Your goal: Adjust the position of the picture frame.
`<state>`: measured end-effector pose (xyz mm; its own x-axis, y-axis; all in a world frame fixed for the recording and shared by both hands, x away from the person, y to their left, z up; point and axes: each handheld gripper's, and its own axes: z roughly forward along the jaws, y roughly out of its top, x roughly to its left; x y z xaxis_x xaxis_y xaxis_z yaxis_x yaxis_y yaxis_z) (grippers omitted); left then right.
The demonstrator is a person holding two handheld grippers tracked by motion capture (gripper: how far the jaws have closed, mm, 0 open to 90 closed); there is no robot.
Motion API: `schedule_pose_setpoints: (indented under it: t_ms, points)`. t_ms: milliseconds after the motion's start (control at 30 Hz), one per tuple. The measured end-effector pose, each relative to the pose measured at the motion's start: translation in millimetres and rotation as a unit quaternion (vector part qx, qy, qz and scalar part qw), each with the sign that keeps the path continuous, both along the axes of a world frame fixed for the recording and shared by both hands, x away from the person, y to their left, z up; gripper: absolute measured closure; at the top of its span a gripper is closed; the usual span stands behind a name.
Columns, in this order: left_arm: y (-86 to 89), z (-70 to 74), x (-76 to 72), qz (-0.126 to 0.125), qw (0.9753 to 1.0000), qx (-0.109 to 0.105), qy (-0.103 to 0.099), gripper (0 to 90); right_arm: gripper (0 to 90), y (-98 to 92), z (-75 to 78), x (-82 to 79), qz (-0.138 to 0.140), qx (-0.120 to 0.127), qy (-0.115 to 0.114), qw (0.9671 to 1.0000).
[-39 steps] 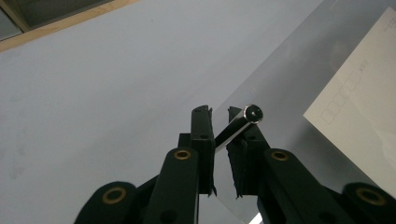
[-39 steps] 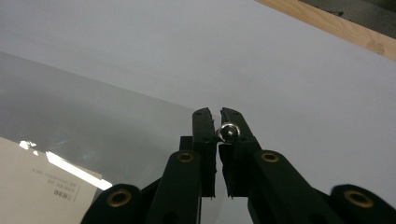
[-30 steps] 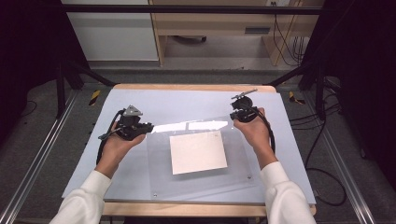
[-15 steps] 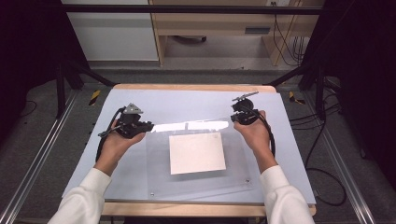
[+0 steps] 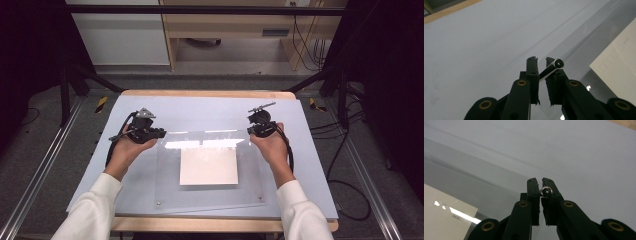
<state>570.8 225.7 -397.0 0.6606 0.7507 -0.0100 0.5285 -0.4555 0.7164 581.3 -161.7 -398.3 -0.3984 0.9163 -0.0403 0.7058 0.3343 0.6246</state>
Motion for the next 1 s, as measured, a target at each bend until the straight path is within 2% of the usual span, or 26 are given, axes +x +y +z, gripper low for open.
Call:
schedule_pose_setpoints:
  t_ms: [300,367,467,700,933,1000]
  points:
    - [1.4,0.4,8.1,0.000,1.0000,0.002,0.009,80.4,85.0,1.8,-0.8,-2.7,-0.001,-0.002,0.007,1.0000]
    - [2.2,-1.8,11.5,-0.003,0.9999,0.004,0.015,80.5,85.0,3.6,-1.1,-4.1,-0.005,-0.002,0.016,0.9999]
    - [3.3,-5.0,13.8,0.000,0.9999,0.002,0.017,80.5,84.9,4.6,-3.0,-4.2,-0.003,-0.003,0.015,0.9999]
    - [-1.1,-14.7,18.8,-0.003,0.9997,0.010,0.021,80.5,84.9,2.7,-16.6,-1.9,0.002,-0.006,0.023,0.9997]
    - [-6.7,-28.5,25.8,0.002,0.9994,0.002,0.034,80.9,84.9,-3.6,-24.0,-0.3,-0.002,-0.002,0.028,0.9996]
    - [-7.8,-33.2,28.8,0.003,0.9992,0.004,0.040,81.1,84.8,-6.1,-29.3,1.5,0.004,-0.003,0.022,0.9997]
